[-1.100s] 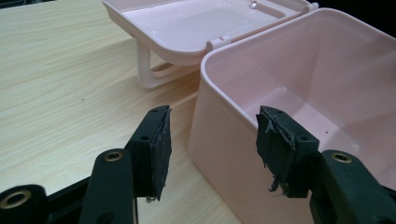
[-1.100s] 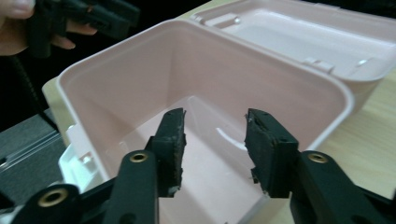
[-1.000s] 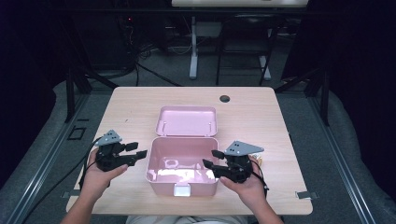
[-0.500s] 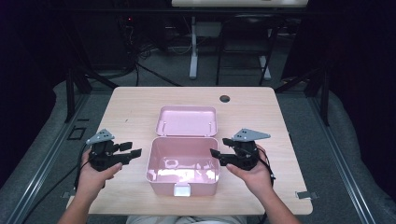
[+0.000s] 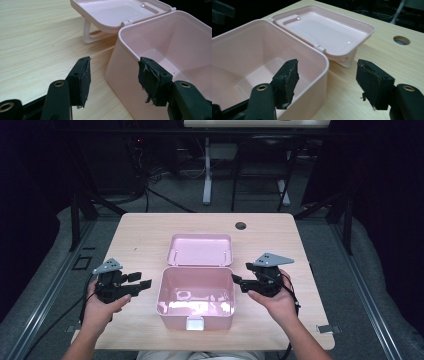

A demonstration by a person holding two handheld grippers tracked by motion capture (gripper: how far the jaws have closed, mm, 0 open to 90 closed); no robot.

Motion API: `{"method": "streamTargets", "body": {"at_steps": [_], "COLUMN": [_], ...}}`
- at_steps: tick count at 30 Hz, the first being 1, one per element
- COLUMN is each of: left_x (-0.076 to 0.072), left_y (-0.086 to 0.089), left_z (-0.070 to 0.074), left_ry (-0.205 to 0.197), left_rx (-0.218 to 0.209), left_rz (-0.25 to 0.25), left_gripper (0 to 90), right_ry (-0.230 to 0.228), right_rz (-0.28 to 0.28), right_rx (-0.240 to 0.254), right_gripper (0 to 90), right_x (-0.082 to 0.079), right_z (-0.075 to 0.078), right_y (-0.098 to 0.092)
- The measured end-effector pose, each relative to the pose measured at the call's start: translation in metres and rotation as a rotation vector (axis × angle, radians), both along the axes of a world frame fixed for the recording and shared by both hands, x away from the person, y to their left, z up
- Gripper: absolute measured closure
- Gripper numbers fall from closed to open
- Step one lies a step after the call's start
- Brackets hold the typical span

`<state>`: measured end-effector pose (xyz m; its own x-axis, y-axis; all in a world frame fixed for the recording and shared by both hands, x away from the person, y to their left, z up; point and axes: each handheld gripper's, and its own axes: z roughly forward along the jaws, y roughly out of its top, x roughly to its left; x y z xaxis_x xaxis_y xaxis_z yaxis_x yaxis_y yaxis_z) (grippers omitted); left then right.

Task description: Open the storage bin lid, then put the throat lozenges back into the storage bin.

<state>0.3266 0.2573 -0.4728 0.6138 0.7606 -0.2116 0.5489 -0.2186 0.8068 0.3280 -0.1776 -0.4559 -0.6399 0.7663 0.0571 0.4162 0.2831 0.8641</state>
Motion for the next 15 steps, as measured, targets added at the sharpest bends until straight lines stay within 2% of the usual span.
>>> {"method": "streamTargets", "body": {"at_steps": [7,15], "left_x": [0.000,-0.003], "left_y": [0.002,0.005], "left_z": [-0.001,0.000], "left_ry": [0.005,0.003], "left_rx": [0.004,0.001], "left_rz": [0.005,0.017], "left_gripper": [43.5,43.5], "right_ry": [0.038,0.078], "right_rz": [-0.058,-0.088], "right_rx": [-0.036,-0.071], "right_gripper": [29.6,28.5], "right_x": [0.013,0.030], "right_z": [-0.002,-0.009], "right_y": [-0.018,-0.028]}}
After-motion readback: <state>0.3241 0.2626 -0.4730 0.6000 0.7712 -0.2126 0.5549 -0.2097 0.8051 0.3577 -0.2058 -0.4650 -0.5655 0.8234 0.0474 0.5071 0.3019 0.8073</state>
